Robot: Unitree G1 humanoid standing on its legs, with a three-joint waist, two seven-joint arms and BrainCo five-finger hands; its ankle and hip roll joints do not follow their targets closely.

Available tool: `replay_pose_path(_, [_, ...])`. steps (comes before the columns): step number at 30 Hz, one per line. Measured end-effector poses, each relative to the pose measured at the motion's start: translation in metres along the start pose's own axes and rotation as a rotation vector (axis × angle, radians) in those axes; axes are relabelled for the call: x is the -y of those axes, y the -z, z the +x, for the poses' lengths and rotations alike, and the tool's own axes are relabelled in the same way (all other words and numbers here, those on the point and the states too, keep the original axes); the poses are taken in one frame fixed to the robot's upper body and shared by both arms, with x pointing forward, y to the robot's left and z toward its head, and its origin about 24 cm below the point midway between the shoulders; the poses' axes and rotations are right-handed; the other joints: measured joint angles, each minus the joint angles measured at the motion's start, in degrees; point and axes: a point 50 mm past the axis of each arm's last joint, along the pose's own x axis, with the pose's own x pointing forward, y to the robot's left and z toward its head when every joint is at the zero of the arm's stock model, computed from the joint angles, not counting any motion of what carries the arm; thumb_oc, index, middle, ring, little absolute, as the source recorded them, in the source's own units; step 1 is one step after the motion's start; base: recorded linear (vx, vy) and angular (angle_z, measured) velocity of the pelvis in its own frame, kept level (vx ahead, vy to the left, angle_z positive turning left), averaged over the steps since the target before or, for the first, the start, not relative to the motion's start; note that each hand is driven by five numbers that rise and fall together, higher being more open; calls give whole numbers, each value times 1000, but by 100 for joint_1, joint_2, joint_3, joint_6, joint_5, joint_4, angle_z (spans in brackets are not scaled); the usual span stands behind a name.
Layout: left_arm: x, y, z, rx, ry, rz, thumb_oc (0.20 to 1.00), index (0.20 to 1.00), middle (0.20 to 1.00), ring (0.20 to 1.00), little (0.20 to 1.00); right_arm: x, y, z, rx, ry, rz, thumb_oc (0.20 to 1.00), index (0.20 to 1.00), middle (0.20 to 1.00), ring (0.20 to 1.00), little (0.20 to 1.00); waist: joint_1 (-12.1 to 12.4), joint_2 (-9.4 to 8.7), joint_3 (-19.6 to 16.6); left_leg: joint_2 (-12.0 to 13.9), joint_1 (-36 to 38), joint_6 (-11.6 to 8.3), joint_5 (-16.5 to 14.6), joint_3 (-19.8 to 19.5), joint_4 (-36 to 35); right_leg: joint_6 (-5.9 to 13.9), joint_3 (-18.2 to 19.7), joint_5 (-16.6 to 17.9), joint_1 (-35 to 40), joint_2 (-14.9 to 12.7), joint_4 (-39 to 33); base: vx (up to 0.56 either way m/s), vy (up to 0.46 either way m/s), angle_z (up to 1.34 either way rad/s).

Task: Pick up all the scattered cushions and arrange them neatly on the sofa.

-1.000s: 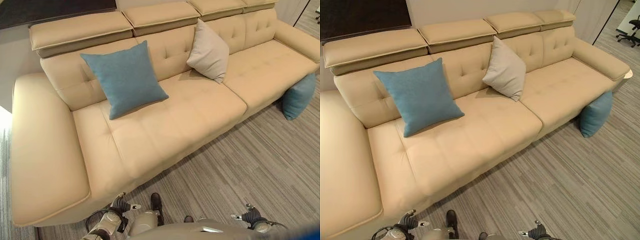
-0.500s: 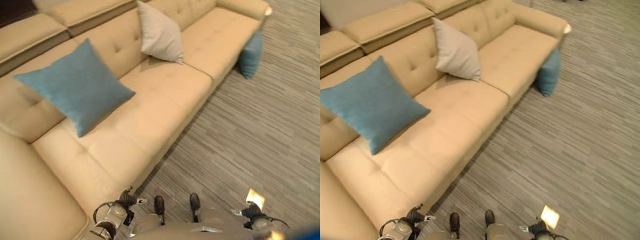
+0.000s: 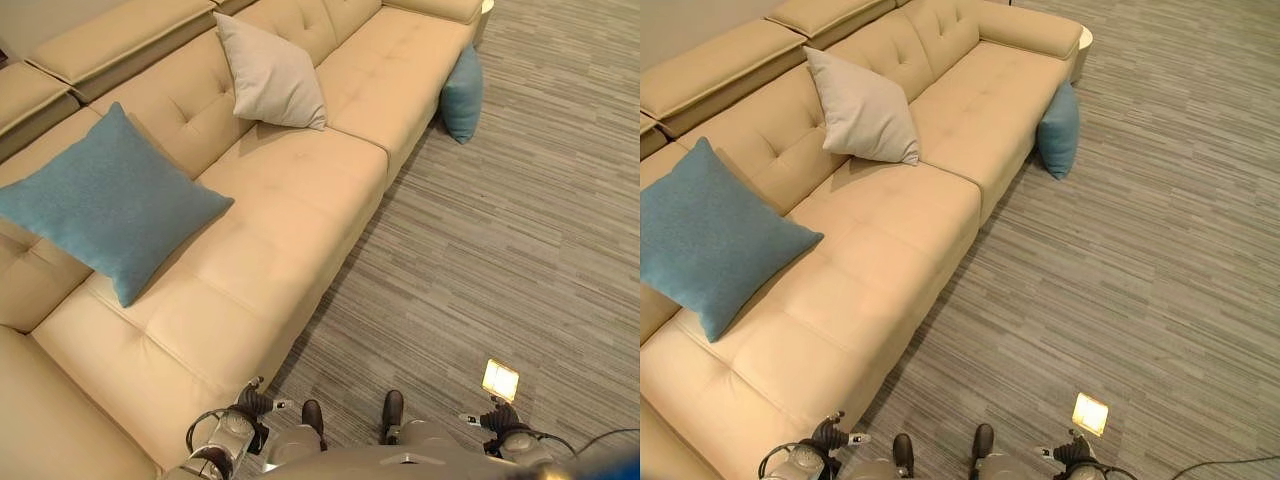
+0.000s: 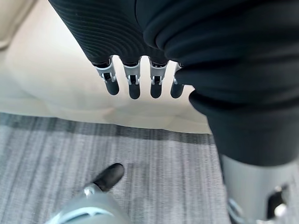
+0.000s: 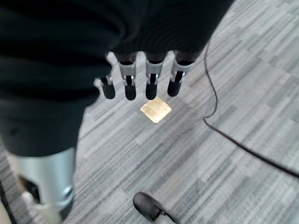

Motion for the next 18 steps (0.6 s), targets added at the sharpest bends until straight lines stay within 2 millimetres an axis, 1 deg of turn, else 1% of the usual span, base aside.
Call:
replay_pose_path(1, [2, -3, 0, 9, 4, -2, 1000, 1000, 1000, 1000, 1000, 0, 0, 0, 1, 0, -3, 1000, 1000, 1000, 1000, 1000, 62, -63, 22, -11, -227, -171, 48, -58, 574, -128, 56, 38, 37, -26, 25, 153, -114, -23])
replay_pose_path(2, [4, -4, 0, 11, 8, -6, 1000, 1000, 1000, 1000, 1000, 1, 1, 0, 1, 3, -14, 1000, 1000, 1000, 1000, 1000, 99, -77, 30, 27, -329, -189, -13, -154, 892, -176, 72, 48, 120, 14, 25, 222, -138, -30])
replay_pose_path(3, [4, -5, 0, 14, 10, -9, 1000, 1000, 1000, 1000, 1000, 3, 1, 0, -1, 8, -18, 1000, 1000, 1000, 1000, 1000, 104, -22, 10, 34, -471, -177, -24, -272, 1089, -382, 145, -76, 162, 84, -1, 205, -71, -16])
replay_pose_path(4, [6, -6, 0, 20, 15, -2, 1000, 1000, 1000, 1000, 1000, 4, 3, 0, -7, 11, -21, 1000, 1000, 1000, 1000, 1000, 106, -3, 1, 26, -592, -141, -52, -338, 1206, -458, 155, -87, 194, 136, -34, 157, -48, -3])
replay_pose_path(5, [7, -8, 0, 26, 19, -7, 1000, 1000, 1000, 1000, 1000, 3, 8, 0, -28, 7, -30, 1000, 1000, 1000, 1000, 1000, 149, -43, 22, -34, -611, -138, -65, -327, 873, -488, 193, -88, 224, 150, -81, 235, -46, -5])
replay_pose_path(6, [7, -9, 0, 29, 20, -18, 1000, 1000, 1000, 1000, 1000, 3, 9, 0, -32, 8, -36, 1000, 1000, 1000, 1000, 1000, 152, -79, 33, -108, -607, -131, -57, -317, 320, -501, 203, -88, 225, 156, -114, 226, -31, -14])
replay_pose_path(7, [7, -10, 1, 32, 19, -31, 1000, 1000, 1000, 1000, 1000, 6, 10, 0, -32, 13, -42, 1000, 1000, 1000, 1000, 1000, 155, -89, 50, -173, -621, -76, 2, -302, -195, -522, 222, -65, 250, 207, -152, 314, -40, -19])
replay_pose_path(8, [6, -9, 1, 21, 13, -57, 1000, 1000, 1000, 1000, 1000, 7, 11, 0, -38, 17, -47, 1000, 1000, 1000, 1000, 1000, 176, -63, 60, -228, -592, -78, 148, -292, -861, -537, 275, -110, 327, 320, -232, 238, -19, -21])
replay_pose_path(9, [6, -7, 1, 12, 11, -73, 1000, 1000, 1000, 1000, 1000, 7, 11, 0, -39, 18, -49, 1000, 1000, 1000, 1000, 1000, 205, -54, 56, -262, -575, -120, 268, -327, -1386, -563, 290, -159, 357, 383, -232, 244, 4, -19])
replay_pose_path(10, [4, -9, 1, 16, 7, -85, 1000, 1000, 1000, 1000, 1000, 8, 10, 1, -38, 21, -51, 1000, 1000, 1000, 1000, 1000, 243, -20, 82, -310, -618, -143, 420, -327, -1747, -570, 298, -224, 417, 441, -233, 245, 24, -24])
replay_pose_path(11, [3, -13, 2, 25, 3, -89, 1000, 1000, 1000, 1000, 1000, 8, 14, 0, -50, 20, -54, 1000, 1000, 1000, 1000, 1000, 288, -12, 168, -354, -624, -140, 494, -342, -1901, -555, 396, -284, 524, 529, -232, 287, 52, -54])
replay_pose_path(12, [1, -9, 2, 16, -4, -93, 1000, 1000, 1000, 1000, 1000, 9, 12, 1, -48, 22, -55, 1000, 1000, 1000, 1000, 1000, 417, 12, 165, -345, -600, -116, 530, -332, -1926, -548, 549, -349, 615, 583, -232, 305, 60, -83])
replay_pose_path(13, [0, -4, 1, -1, -5, -92, 1000, 1000, 1000, 1000, 1000, 9, 12, 1, -47, 22, -56, 1000, 1000, 1000, 1000, 1000, 454, 5, 160, -380, -499, -55, 552, -327, -1882, -501, 661, -373, 750, 583, -231, 306, 77, -84])
replay_pose_path(14, [1, 0, 0, -12, -3, -91, 1000, 1000, 1000, 1000, 1000, 9, 16, 0, -60, 23, -60, 1000, 1000, 1000, 1000, 1000, 436, 18, 146, -419, -389, 4, 570, -328, -1800, -438, 738, -463, 881, 571, -222, 197, 54, -59])
replay_pose_path(15, [4, 4, -1, -22, 5, -90, 1000, 1000, 1000, 1000, 1000, 11, 19, 0, -70, 26, -64, 1000, 1000, 1000, 1000, 1000, 411, 68, 77, -440, -249, 24, 565, -334, -1754, -350, 805, -561, 968, 565, -199, 259, 98, -35])
replay_pose_path(16, [6, 7, -2, -29, 9, -91, 1000, 1000, 1000, 1000, 1000, 11, 24, -1, -82, 26, -67, 1000, 1000, 1000, 1000, 1000, 399, 109, 14, -454, -143, 163, 673, -334, -1818, -298, 856, -632, 1051, 555, -198, 166, 69, -33])
replay_pose_path(17, [5, 9, -3, -33, 7, -85, 1000, 1000, 1000, 1000, 1000, 8, 26, -2, -88, 15, -70, 1000, 1000, 1000, 1000, 1000, 332, 44, -18, -598, 49, 737, 806, -252, -1942, -90, 914, -735, 1083, 416, -89, 304, 135, -33])
replay_pose_path(18, [5, 13, -4, -48, 7, -82, 1000, 1000, 1000, 1000, 1000, 6, 27, -3, -88, 7, -72, 1000, 1000, 1000, 1000, 1000, 278, 17, -27, -651, 201, 874, 787, -173, -2055, 66, 910, -843, 1111, 332, 106, 205, 99, -33])
